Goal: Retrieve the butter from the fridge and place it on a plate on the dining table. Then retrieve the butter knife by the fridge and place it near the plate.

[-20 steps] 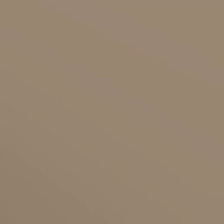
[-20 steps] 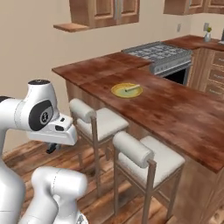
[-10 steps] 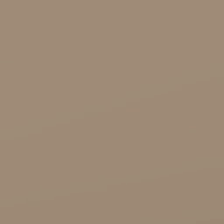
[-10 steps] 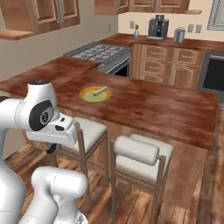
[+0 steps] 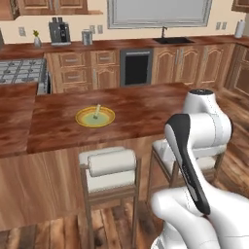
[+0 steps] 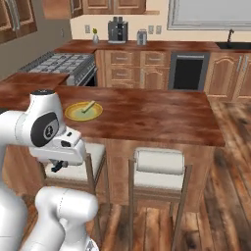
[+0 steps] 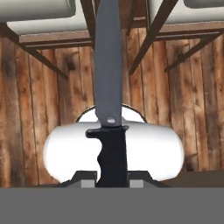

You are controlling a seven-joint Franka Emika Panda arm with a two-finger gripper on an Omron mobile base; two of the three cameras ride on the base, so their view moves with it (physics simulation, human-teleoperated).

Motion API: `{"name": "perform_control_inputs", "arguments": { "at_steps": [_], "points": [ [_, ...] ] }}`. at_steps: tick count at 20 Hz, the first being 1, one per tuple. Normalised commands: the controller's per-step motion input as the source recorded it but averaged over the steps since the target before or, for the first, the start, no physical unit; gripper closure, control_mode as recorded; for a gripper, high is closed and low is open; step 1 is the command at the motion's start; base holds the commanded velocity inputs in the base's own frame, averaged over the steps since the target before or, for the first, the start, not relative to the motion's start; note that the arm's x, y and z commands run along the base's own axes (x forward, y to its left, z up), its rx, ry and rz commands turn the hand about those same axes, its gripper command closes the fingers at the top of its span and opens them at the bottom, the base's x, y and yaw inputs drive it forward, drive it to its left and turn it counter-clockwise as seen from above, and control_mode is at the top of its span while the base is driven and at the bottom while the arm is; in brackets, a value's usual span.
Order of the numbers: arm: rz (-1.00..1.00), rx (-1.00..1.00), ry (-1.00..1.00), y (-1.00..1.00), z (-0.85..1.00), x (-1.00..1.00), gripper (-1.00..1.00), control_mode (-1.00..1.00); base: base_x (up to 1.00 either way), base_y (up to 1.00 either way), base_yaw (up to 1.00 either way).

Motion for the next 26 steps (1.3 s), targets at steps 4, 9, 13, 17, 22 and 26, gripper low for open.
{"name": "perform_control_inputs", "arguments": {
  "at_steps": [4,9,13,17,22,26],
  "points": [
    [0.0,0.0,0.0,0.0,0.0,0.0,1.0,1.0,0.74,0.43,-0.32],
    [0.0,0.0,0.0,0.0,0.0,0.0,1.0,1.0,0.94,0.34,-0.13],
    [0.0,0.0,0.0,0.0,0.0,0.0,1.0,1.0,0.96,0.37,-0.09],
    [0.0,0.0,0.0,0.0,0.0,0.0,1.0,1.0,0.88,0.37,-0.08],
    [0.0,0.0,-0.01,0.08,0.0,0.57,1.0,-1.0,0.35,0.12,0.0],
    [0.0,0.03,0.0,0.16,0.0,1.0,1.0,-1.0,0.0,0.0,0.0]
  ]
}}
